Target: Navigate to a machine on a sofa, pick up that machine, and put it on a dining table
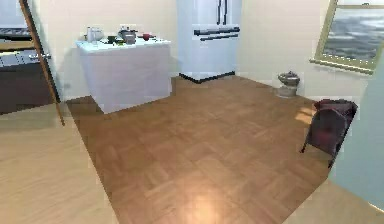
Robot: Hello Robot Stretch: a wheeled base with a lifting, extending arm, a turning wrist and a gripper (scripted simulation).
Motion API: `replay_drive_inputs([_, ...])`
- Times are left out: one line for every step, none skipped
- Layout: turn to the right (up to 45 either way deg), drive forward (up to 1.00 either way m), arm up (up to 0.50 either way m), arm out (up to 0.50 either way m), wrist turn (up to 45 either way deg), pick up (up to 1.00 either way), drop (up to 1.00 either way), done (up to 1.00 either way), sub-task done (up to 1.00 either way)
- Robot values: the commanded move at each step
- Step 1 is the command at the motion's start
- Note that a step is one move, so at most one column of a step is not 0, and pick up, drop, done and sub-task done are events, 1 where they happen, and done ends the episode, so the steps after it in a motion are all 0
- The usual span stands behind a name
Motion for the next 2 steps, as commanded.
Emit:
replay_drive_inputs([45.0,0.00,0.00,0.00,0.0,0.00,0.00,0.00,0.00])
replay_drive_inputs([24.0,0.00,0.00,0.00,0.0,0.00,0.00,0.00,0.00])
